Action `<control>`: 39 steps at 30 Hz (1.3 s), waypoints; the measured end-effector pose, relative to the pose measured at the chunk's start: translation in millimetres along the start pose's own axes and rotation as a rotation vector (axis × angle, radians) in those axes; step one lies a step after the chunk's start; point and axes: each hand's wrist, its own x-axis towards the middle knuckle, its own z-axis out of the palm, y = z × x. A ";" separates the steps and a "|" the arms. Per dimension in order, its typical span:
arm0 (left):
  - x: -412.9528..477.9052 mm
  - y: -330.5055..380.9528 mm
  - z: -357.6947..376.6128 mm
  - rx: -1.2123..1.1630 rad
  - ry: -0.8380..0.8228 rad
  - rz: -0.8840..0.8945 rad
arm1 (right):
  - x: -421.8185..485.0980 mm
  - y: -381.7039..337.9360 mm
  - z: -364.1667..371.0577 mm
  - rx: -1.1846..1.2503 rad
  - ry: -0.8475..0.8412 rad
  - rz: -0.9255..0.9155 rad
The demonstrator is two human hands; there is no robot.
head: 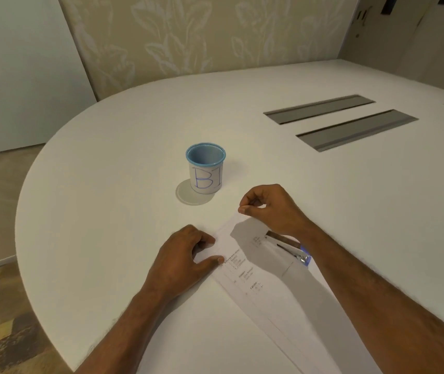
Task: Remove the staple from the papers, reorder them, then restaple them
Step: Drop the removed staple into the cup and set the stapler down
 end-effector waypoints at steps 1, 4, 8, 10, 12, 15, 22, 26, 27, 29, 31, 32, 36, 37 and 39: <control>1.2 -0.5 -1.9 0.003 0.005 0.005 | 9.0 -5.3 -1.0 0.012 0.045 -0.020; 0.8 0.2 -0.9 -0.009 0.001 0.011 | 38.5 -22.1 -5.0 -0.001 0.132 -0.089; 1.1 -1.5 -1.4 -0.028 0.006 0.011 | 90.8 -54.0 -10.5 -0.088 0.174 -0.199; 2.1 -2.3 -1.7 -0.031 0.014 0.011 | 113.9 -66.9 -11.7 -0.212 0.124 -0.233; 2.6 -2.0 -1.3 -0.037 0.012 0.012 | 131.9 -74.8 -11.7 -0.336 0.024 -0.218; 1.6 -0.4 -1.1 -0.036 0.012 0.016 | 148.2 -78.1 -9.5 -0.504 -0.122 -0.183; 2.3 0.0 -2.4 -0.031 0.003 0.008 | 160.0 -81.2 -4.9 -0.608 -0.193 -0.127; 2.1 0.4 -2.6 -0.042 0.003 0.001 | 160.9 -82.5 -0.8 -0.651 -0.259 -0.107; 2.4 0.6 -2.5 -0.046 0.005 0.003 | 161.2 -82.7 0.4 -0.668 -0.276 -0.102; 2.4 1.8 -2.7 -0.052 0.008 0.007 | 161.9 -84.7 1.2 -0.705 -0.296 -0.098; 2.1 2.2 -2.6 -0.060 0.014 0.009 | 162.5 -87.5 1.6 -0.725 -0.306 -0.099; 1.8 2.0 -2.6 -0.063 0.016 0.007 | 162.6 -89.0 2.0 -0.730 -0.309 -0.101; 1.0 1.0 -1.9 -0.056 0.005 0.001 | 162.6 -92.4 2.2 -0.734 -0.299 -0.115; 0.8 1.2 -2.3 -0.055 0.004 -0.001 | 162.4 -93.1 2.1 -0.726 -0.302 -0.117; 1.3 1.4 -2.7 -0.051 0.008 -0.002 | 161.7 -94.3 1.5 -0.716 -0.317 -0.122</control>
